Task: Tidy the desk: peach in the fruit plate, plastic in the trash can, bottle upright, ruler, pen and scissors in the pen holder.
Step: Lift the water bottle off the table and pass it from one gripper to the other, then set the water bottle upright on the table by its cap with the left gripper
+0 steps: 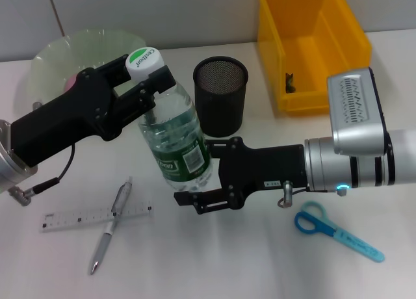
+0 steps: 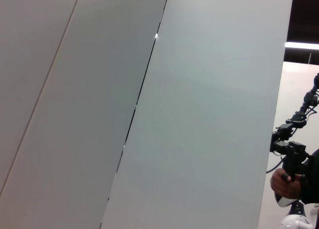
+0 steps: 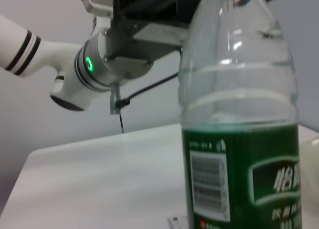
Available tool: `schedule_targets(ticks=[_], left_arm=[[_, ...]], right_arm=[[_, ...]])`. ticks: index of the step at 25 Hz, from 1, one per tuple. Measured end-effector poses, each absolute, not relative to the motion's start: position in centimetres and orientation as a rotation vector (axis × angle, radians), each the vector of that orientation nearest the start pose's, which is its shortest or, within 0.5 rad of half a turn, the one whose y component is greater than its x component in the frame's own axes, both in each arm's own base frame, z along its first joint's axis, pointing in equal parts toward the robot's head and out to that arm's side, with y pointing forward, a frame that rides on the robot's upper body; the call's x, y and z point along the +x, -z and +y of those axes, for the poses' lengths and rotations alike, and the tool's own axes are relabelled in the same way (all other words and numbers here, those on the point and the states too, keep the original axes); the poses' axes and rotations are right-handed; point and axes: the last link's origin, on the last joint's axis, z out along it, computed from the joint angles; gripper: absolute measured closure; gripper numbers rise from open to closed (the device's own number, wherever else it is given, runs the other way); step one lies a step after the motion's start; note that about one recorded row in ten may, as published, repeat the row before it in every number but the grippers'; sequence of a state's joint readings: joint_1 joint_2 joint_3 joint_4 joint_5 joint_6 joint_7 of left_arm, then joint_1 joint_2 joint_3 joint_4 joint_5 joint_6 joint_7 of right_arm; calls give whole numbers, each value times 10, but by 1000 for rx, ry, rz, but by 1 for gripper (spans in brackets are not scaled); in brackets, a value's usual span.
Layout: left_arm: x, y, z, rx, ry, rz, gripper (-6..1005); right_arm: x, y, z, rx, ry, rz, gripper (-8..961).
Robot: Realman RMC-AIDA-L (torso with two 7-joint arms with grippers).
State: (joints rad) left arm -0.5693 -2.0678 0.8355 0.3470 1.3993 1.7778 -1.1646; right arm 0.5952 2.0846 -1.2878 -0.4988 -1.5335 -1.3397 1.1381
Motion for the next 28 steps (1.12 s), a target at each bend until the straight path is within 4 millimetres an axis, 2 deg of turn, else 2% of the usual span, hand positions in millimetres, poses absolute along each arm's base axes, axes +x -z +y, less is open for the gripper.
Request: schedule_targets(ticks=[14, 23, 26, 28], left_arm=[[-208, -4, 320, -2465, 1515, -446, 525], [-228, -11, 330, -2338, 1378, -430, 520], [-245, -16, 332, -2250, 1299, -428, 519], [-245, -16, 332, -2250, 1299, -428, 518]], right_arm=[[220, 79, 326, -2881, -699, 295, 170], [230, 73, 323, -2829, -713, 326, 170], [233, 70, 324, -2806, -720, 331, 170], [236, 69, 324, -2790, -724, 338, 170]])
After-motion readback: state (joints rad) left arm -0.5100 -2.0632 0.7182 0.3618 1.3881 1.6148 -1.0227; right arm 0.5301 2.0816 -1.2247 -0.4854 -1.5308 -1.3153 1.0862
